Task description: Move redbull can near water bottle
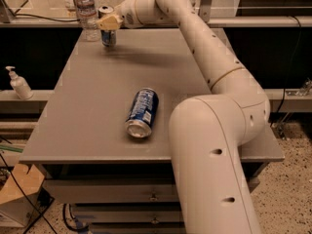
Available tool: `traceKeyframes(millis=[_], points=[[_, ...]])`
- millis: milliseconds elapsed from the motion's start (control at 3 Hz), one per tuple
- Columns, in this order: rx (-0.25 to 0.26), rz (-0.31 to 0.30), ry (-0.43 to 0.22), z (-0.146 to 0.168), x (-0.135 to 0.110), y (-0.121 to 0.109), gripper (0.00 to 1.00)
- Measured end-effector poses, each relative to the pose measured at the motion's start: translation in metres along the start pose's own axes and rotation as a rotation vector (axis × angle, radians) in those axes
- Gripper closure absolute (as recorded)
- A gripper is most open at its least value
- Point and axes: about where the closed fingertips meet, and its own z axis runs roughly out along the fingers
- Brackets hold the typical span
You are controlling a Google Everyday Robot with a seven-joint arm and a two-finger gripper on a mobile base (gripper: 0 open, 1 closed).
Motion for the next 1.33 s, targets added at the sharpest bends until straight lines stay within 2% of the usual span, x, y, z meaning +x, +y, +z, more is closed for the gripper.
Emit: traceKeyframes(millis=[667, 1000, 1333], points=[[-0.015, 0.035, 0.012, 0.0132, 0.0102, -0.0002, 0.12], [-0.015, 0.045, -0.018, 0.0094, 0.0051, -0.0015, 0.00], [-0.016, 0.046, -0.019, 0.0095, 0.0050, -0.0014, 0.00]])
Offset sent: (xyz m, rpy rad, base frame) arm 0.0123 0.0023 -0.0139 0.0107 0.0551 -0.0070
